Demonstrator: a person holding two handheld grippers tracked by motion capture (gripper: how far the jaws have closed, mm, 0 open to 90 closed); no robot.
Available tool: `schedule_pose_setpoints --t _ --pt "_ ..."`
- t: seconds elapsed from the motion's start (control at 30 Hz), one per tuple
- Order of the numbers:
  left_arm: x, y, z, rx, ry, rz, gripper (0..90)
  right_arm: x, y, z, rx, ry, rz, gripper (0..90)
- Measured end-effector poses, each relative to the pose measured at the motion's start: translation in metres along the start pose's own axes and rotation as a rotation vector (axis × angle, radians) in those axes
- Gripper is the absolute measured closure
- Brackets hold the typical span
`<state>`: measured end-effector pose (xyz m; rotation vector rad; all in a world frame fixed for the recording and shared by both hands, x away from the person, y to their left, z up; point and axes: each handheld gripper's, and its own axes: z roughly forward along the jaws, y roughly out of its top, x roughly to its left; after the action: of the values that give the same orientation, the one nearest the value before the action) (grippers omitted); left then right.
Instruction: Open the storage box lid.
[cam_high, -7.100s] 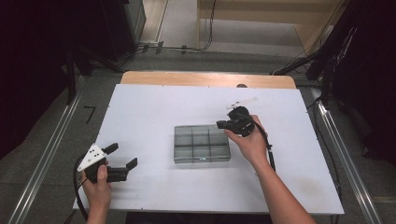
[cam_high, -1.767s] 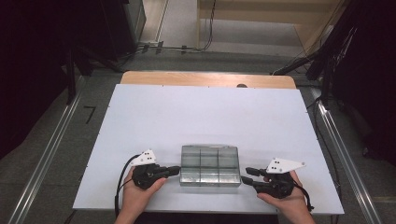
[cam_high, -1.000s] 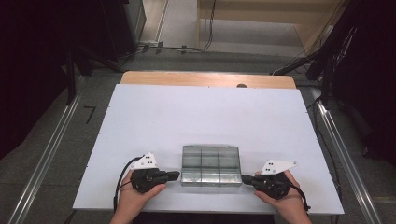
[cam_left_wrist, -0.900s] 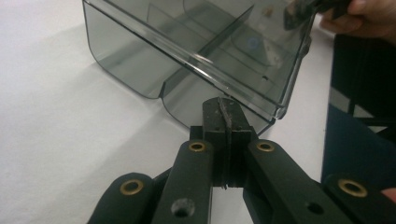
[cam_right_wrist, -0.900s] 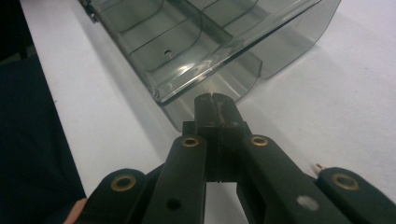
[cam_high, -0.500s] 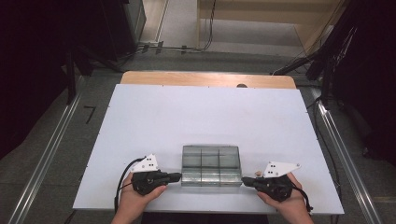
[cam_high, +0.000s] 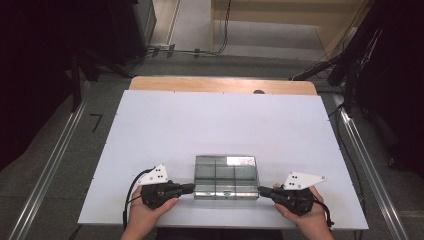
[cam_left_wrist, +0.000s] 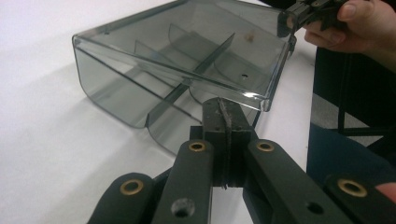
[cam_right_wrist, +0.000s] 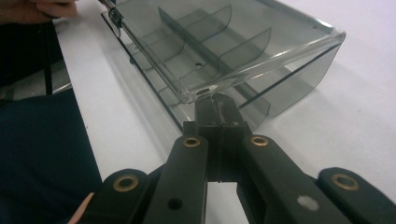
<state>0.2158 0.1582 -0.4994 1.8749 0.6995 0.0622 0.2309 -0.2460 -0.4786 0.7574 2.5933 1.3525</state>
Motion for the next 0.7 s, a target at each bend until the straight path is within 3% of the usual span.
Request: schedule_pose_setpoints --t 0.27,0.43,0.7 --pt "-0.003 0.004 0.000 -0.053 0.003 -0.002 89.6 0.002 0.006 -0.003 -0.049 -0.020 0.019 88.7" --pt "-0.008 0.010 0.000 -0.081 0.036 0.037 89.6 0.002 0.010 -0.005 -0.083 -0.023 0.035 88.7" --pt "-0.009 0.014 0.002 -0.111 0.025 0.031 89.0 0.004 0.022 -0.005 -0.103 -0.031 0.044 88.7"
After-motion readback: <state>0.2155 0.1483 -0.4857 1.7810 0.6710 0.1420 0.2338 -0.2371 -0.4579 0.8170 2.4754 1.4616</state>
